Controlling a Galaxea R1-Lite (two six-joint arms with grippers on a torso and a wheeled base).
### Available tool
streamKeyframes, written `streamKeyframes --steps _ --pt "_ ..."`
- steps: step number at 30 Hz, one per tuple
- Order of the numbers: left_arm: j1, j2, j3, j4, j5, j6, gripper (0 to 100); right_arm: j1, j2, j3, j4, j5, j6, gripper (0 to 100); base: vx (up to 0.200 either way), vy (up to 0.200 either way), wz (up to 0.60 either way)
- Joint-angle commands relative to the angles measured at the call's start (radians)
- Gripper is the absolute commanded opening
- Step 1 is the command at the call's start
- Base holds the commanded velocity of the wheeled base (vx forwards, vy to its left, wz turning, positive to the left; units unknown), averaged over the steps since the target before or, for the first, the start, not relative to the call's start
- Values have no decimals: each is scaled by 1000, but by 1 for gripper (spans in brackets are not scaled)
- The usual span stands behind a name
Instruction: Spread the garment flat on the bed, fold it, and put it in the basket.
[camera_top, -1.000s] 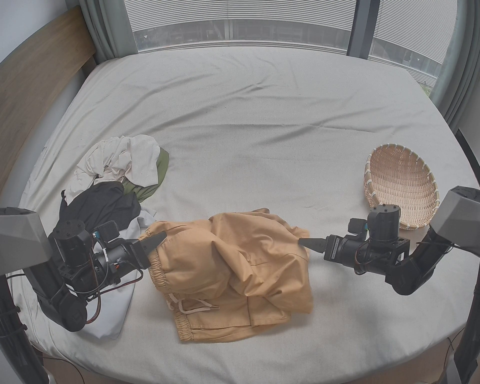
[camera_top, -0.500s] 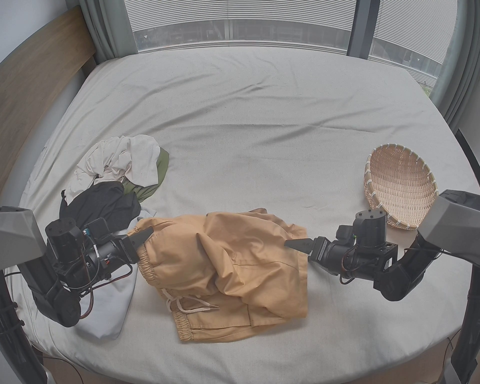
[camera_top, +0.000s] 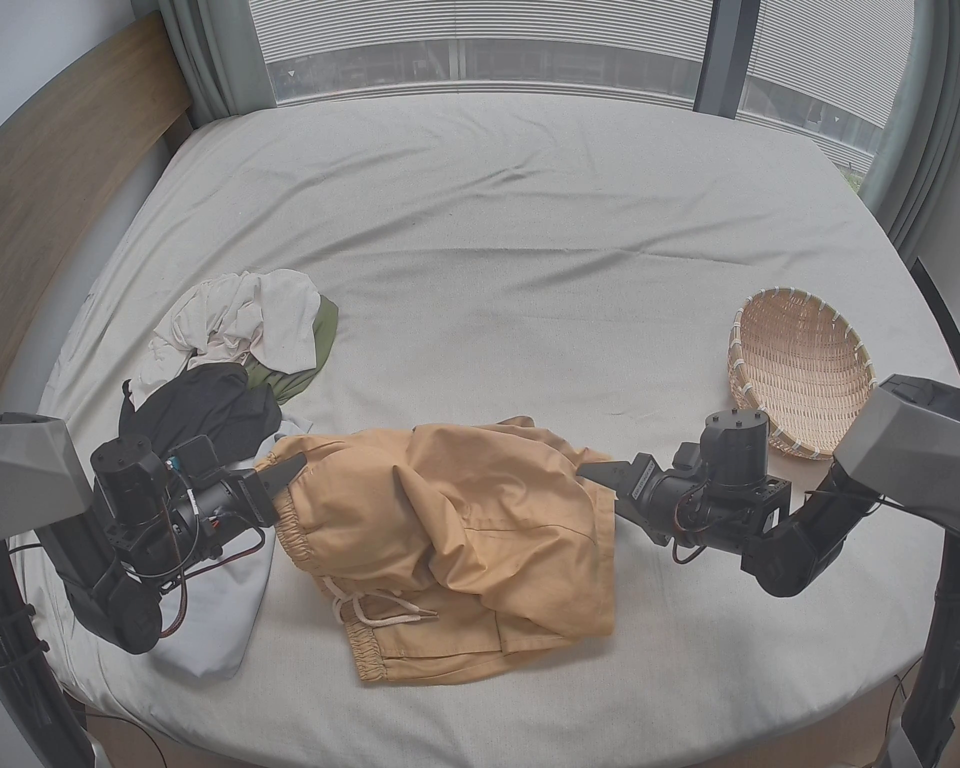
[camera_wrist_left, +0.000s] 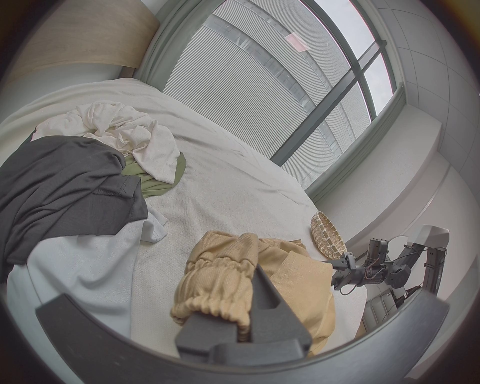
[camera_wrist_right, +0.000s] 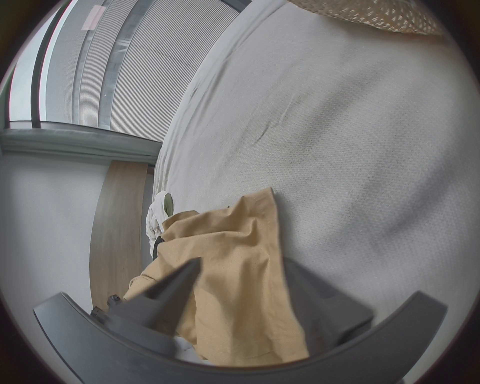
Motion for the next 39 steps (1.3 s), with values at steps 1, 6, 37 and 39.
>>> streamKeyframes --steps 1,6,37,39 --pt "-3 0 3 -1 0 1 0 -1 -11 15 -4 -3 10 0 0 0 0" --pt "-6 0 5 -1 -1 7 0 1 -6 29 -7 -3 12 0 0 0 0" --pt "-11 2 8 -1 -3 41 0 -146 -123 221 -81 175 -103 100 0 0 0" --pt "-11 0 7 -1 -1 44 0 -145 -114 241 -92 209 -131 100 0 0 0"
